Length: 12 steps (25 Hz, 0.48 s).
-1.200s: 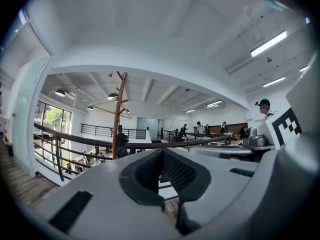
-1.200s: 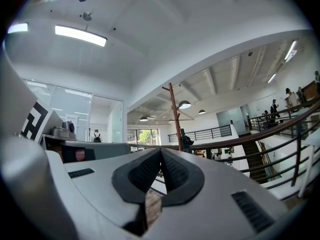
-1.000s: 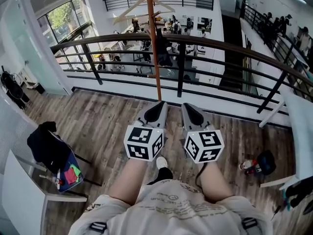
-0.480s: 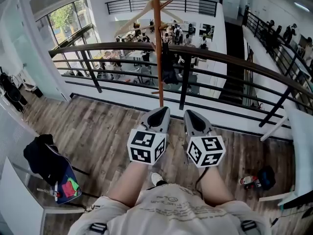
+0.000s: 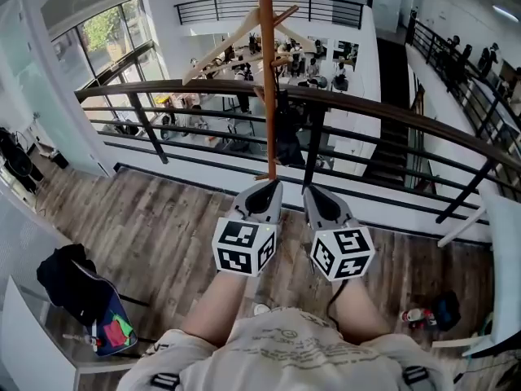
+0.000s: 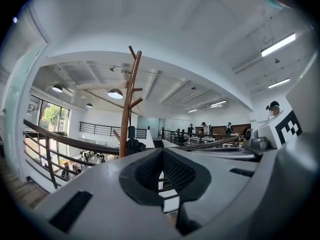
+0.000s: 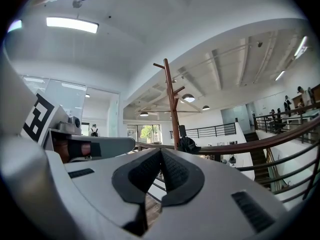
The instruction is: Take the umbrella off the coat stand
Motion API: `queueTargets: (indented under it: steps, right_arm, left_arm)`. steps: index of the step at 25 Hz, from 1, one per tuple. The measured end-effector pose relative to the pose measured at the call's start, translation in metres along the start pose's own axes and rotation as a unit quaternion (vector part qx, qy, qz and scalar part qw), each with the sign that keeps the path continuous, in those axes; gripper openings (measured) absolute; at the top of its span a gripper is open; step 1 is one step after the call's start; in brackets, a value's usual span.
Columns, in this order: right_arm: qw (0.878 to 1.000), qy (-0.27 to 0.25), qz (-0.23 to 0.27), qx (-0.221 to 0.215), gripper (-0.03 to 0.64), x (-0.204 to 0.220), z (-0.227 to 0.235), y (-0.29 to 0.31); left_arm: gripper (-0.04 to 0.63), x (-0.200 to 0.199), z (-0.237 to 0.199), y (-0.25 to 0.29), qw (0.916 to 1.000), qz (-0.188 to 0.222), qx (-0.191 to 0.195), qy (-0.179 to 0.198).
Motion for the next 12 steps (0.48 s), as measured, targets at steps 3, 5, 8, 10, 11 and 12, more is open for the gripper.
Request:
queueTargets:
  steps: [3, 5, 8, 10, 11, 12]
  right_arm:
    - [1.000, -0.004, 0.002, 0.000, 0.003, 0.000, 0.007, 0.028]
    - [1.000, -0.005, 0.005, 0.002, 0.003, 0.000, 0.011, 0.045]
    - [1.000, -0.006, 0.015, 0.008, 0.003, 0.000, 0.018, 0.067]
    - [1.000, -0.003, 0.022, 0.008, 0.003, 0.000, 0.023, 0.079]
    - [1.000, 0.000, 0.025, 0.006, 0.003, -0.001, 0.026, 0.083]
    - [1.000, 0.003, 0.029, 0.002, 0.003, -0.002, 0.030, 0.088]
  left_arm:
    - [0.005, -0.001, -0.022, 0.020, 1.0000, 0.002, -0.001, -0.001]
    - [0.005, -0.001, -0.034, 0.032, 1.0000, 0.003, -0.001, -0.002]
    - [0.005, 0.001, -0.050, 0.047, 1.0000, 0.004, -0.002, -0.007]
    - [0.005, 0.004, -0.058, 0.057, 1.0000, -0.002, 0.001, -0.007]
    - [0.005, 0.005, -0.061, 0.062, 1.0000, -0.005, 0.003, -0.007]
    - [0.005, 0.006, -0.064, 0.066, 0.9999, -0.007, 0.004, -0.006]
Point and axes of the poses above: the fingertips, and each gripper's own axes: y forward along the fingers, z to its right, x out of its underside, the point moved 10 cm from there along -y, backward along the fingers, and after that the axes turned 3 degrees about -x, right-handed, at the moved point
